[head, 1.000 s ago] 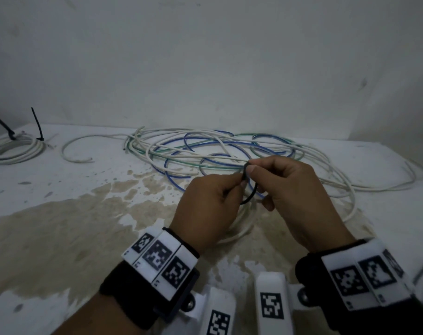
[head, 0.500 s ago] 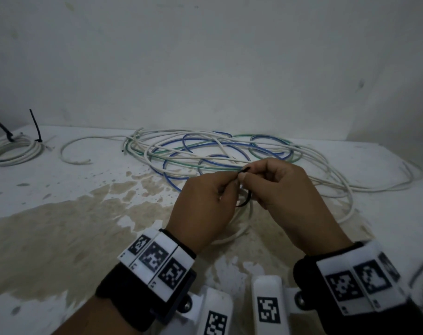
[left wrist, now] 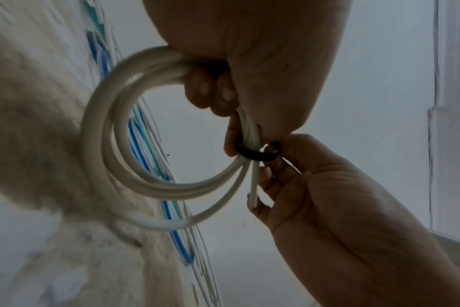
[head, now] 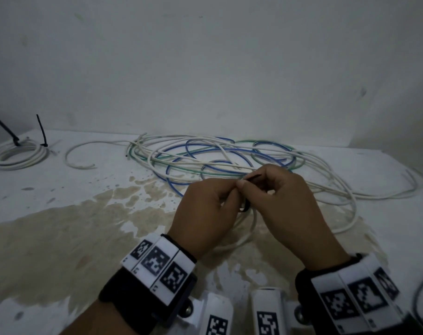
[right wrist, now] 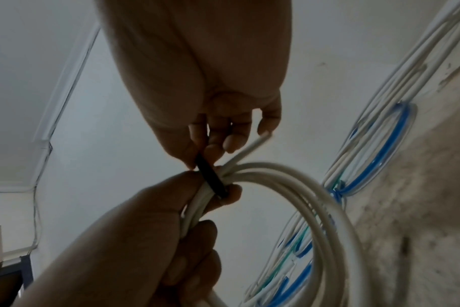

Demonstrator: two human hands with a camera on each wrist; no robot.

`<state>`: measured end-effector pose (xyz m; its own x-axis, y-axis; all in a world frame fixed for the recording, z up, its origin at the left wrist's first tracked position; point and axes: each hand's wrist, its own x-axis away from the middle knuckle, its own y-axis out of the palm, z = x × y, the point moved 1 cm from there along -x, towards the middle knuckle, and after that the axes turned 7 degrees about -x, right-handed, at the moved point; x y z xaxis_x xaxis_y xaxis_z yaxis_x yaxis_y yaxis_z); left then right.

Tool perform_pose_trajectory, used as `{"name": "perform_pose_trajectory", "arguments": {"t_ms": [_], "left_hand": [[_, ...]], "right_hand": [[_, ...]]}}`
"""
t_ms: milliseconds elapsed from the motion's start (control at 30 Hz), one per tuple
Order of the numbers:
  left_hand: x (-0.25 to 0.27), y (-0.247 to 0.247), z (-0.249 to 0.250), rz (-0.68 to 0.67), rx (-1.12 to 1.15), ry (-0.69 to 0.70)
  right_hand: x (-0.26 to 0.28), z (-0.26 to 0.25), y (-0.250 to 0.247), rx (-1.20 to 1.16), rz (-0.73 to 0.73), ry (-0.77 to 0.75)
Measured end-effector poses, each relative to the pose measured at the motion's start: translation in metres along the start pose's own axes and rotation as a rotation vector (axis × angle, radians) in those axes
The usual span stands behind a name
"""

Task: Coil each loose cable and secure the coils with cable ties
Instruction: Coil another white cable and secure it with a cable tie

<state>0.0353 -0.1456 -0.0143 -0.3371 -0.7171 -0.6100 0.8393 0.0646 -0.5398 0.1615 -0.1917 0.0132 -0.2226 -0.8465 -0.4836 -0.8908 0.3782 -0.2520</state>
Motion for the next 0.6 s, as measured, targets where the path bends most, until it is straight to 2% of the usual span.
{"name": "perform_pose_trajectory", "arguments": {"t_ms": [100,200,300,433,500,600], "left_hand": [[-0.002,0.0,0.004,-0.034,0.113,-0.093],[-0.002,-0.002,0.003,-0.083,0.177,-0.107],[-0.002,-0.004,0.002,-0.002,0.151,-0.062],[0.001,-0.002,0.0,0.04,0.01,0.057],[0.001,0.001,-0.001,0.02,0.013,0.029],[0.0,0.002,-0.001,-0.002,0.112,-0.103]], "right_hand": [[-0.001,-0.003,-0.002,-0.045,0.125,-0.023],[0.001,-0.003,0.0,-0.063,0.172,-0.06],[0.003,-0.003,0.005,-0.062,0.132,-0.08],[0.001,0.002,0.002,0.035,-0.014,-0.011],[0.0,0.003,-0.002,0.041,-0.029,-0.012],[-0.002,0.002,-0.006,-0.01,0.049,-0.029]]}}
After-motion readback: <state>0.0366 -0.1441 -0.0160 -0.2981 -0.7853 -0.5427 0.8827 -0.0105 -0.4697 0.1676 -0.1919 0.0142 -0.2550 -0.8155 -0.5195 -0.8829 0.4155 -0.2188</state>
